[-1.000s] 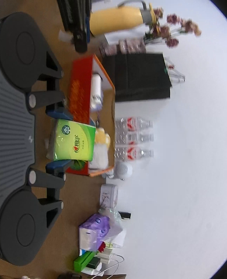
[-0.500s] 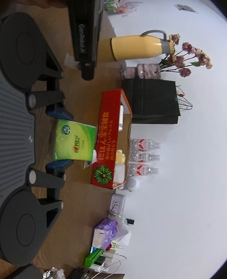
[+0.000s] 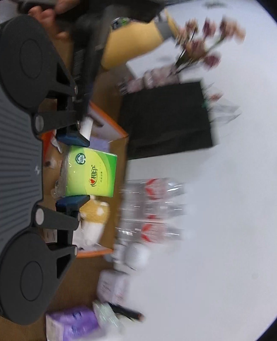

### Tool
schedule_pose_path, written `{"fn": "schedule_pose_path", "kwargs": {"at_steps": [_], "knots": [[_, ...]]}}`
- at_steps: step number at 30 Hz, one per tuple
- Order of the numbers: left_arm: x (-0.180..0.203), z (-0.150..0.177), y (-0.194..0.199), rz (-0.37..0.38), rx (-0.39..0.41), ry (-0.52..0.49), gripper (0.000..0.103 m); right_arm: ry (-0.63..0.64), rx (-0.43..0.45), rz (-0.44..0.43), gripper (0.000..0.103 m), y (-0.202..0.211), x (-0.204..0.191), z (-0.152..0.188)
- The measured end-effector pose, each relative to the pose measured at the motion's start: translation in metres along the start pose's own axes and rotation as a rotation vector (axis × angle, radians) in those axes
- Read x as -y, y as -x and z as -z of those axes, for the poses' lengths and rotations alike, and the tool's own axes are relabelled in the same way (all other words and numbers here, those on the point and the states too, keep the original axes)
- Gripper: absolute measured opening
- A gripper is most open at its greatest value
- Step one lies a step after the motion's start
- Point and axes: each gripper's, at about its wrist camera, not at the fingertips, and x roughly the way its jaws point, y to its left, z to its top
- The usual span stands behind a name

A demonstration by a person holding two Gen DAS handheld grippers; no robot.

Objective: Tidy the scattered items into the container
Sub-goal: 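Lift and carry the tissue pack and clear packet over the cardboard box, then lower both tools into the box and open them to drop the items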

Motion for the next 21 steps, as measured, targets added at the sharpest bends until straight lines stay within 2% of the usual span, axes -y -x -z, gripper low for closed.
{"fn": "schedule_pose_path", "kwargs": {"at_steps": [2,5,8,10,11,12,13,16,18,21], "knots": [[-0.017,-0.01,-0.036,-0.047,-0.084,0.041,0.022,-0.071,-0.111,-0.009,0.046,-0.041,0.016,-0.012],[-0.028,-0.016,-0.064,-0.126,-0.118,0.067,0.023,-0.113,-0.223,0.007,0.046,-0.085,0.024,-0.015],[-0.037,-0.023,-0.072,-0.119,-0.146,0.153,0.04,-0.12,-0.337,-0.009,0.052,-0.116,0.021,-0.015],[-0.036,-0.028,-0.069,-0.098,-0.14,0.165,0.06,-0.138,-0.421,0.01,0.063,-0.131,0.018,-0.015],[-0.033,-0.029,-0.066,-0.148,-0.141,0.159,0.064,-0.137,-0.444,0.023,0.064,-0.134,0.016,-0.016],[-0.029,-0.033,-0.063,-0.207,-0.144,0.15,0.072,-0.137,-0.453,0.035,0.067,-0.135,0.016,-0.017],[-0.028,-0.035,-0.061,-0.234,-0.149,0.152,0.079,-0.138,-0.461,0.048,0.071,-0.134,0.016,-0.019],[-0.029,-0.04,-0.053,-0.249,-0.182,0.191,0.096,-0.168,-0.481,0.069,0.084,-0.124,0.022,-0.028],[-0.025,-0.041,-0.046,-0.258,-0.186,0.179,0.102,-0.171,-0.487,0.065,0.088,-0.116,0.028,-0.032],[-0.016,-0.04,-0.037,-0.285,-0.183,0.161,0.103,-0.179,-0.49,0.076,0.089,-0.105,0.036,-0.032]]}}
